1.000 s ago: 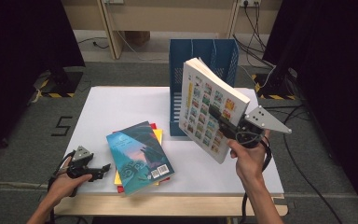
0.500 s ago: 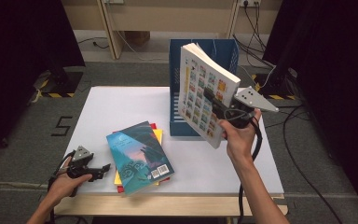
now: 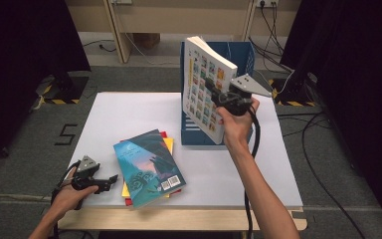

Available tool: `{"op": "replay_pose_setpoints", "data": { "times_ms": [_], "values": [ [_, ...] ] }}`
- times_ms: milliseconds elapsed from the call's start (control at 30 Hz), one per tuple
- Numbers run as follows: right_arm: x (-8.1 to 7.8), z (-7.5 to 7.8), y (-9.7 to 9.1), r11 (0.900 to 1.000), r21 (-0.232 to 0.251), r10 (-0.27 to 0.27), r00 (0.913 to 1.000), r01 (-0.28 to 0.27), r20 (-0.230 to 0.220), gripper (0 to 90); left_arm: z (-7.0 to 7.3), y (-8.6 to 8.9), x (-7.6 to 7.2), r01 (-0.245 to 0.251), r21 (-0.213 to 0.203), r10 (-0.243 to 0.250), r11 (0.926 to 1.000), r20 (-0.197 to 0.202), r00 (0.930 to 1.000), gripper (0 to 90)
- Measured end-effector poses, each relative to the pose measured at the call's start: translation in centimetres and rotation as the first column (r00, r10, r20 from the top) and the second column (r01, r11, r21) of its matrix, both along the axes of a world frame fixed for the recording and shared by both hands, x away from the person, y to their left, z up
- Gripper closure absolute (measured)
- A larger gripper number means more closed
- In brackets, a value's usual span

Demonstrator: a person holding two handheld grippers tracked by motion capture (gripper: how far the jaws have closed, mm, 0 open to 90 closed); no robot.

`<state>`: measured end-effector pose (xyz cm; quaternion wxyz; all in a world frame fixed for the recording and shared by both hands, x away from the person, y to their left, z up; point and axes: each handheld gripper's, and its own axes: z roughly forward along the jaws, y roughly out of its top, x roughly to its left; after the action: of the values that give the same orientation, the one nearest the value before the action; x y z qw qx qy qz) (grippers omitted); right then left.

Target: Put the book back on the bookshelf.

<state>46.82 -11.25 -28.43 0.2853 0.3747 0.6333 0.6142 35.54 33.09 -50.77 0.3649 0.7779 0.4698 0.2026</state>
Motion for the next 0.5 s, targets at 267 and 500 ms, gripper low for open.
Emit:
{"op": "replay_pose_setpoints", "data": {
  "times_ms": [267, 500],
  "values": [
    [3.6, -0.4, 1.1, 0.9955, -0.024, -0.092, 0.9955, 0.092, -0.023, 74.0, 0.0, 0.0, 0.0, -0.001, 0.000, 0.001, 1.0000, 0.002, 1.0000, 10.7],
    [4.7, -1.8, 1.6, 0.9943, 0.011, -0.106, 0.9943, 0.106, -0.014, 74.0, 0.0, 0.0, 0.0, -0.002, 0.002, 0.002, 1.0000, 0.003, 1.0000, 10.7]
  ]
}}
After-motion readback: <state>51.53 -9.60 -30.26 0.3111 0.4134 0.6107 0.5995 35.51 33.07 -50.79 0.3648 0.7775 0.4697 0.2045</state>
